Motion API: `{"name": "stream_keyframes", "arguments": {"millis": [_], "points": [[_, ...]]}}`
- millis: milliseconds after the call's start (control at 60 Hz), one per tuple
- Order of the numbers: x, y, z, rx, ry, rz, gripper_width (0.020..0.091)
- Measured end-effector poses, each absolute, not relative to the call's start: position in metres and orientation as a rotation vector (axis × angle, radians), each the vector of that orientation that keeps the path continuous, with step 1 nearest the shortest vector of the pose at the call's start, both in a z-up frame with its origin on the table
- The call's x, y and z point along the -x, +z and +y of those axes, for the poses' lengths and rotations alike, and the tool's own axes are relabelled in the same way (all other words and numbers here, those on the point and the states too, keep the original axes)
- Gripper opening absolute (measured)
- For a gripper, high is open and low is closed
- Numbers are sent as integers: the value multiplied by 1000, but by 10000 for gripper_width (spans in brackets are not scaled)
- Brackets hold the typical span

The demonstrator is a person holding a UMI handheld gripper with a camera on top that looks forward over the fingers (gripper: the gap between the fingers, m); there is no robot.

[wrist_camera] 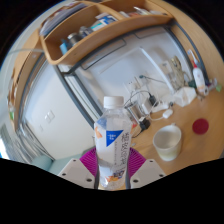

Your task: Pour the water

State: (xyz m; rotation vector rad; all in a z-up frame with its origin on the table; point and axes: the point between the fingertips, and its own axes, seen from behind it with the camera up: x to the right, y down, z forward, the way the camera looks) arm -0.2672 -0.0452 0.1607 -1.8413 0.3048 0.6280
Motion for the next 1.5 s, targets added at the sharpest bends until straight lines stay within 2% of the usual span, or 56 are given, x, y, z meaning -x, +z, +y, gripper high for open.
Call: {"name": "stream_keyframes", "arguments": {"millis": [167, 350, 450, 750, 900, 1033, 1183, 1317, 1417, 1500], "points": [[273, 167, -20, 1772, 1022, 794, 357], [253, 155, -4, 1652, 1255, 1195, 364], [248, 160, 2, 1584, 1384, 1324, 362], [248, 144, 14, 1478, 1567, 1618, 363], [249, 147, 14, 1538, 1535, 1552, 361], [239, 176, 13, 1666, 1381, 1290, 358], [192, 213, 12, 1816, 982, 840, 378], [127, 231, 17, 1874, 522, 482, 382], [78, 235, 21, 1861, 239, 327, 413], [40, 218, 24, 1857, 47, 263, 417]]}}
